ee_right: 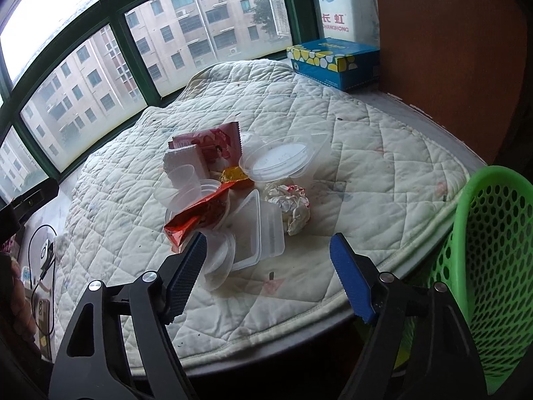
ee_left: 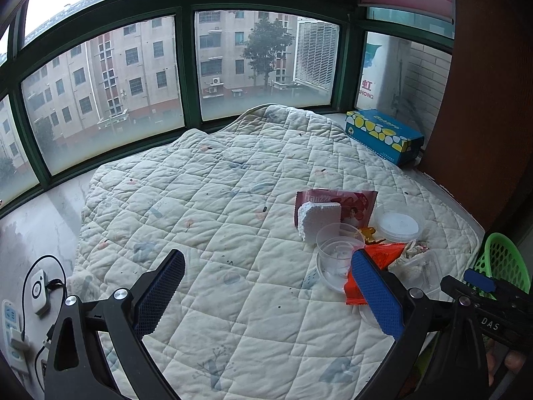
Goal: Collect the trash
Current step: 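Grasp the clear box with the right tool while the left tool grasps the orange wrapper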
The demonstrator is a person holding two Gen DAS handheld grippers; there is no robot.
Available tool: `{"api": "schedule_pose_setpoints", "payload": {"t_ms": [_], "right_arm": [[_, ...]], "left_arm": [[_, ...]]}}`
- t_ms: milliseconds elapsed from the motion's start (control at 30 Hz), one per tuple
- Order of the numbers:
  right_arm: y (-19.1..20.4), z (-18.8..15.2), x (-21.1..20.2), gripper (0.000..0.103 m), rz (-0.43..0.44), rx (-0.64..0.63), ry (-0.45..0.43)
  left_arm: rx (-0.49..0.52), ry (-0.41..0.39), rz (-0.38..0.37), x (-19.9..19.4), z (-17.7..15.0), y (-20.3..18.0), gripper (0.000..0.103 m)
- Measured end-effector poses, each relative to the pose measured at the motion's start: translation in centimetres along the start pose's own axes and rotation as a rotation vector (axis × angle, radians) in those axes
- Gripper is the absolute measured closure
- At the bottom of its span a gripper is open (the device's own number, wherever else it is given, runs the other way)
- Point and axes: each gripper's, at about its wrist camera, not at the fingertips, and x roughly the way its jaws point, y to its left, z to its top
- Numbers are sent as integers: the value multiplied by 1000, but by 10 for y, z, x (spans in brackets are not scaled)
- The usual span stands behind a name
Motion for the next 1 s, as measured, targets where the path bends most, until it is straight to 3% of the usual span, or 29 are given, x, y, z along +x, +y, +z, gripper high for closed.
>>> {"api": "schedule_pose_setpoints", "payload": {"t_ms": [233,433,467,600,800,1000], "right_arm": [[-15,4,29,49,44,70,59],[-19,4,29,75,77,83,63],[-19,5,28,79,75,81,59],[-19,6,19,79,50,64,31],[-19,8,4,80,14,33,-9],[-24,11,-6,81,1,36,-30]], "left_arm": [[16,31,-45,10,-5,-7,7],[61,64,-145,18,-10,-26,9],[71,72,-169,20,-10,-31,13],[131,110,-250,33,-16,-51,28],[197,181,-355,61,-20,-82,39],[239,226,-378,86,-17,-104,50]]}}
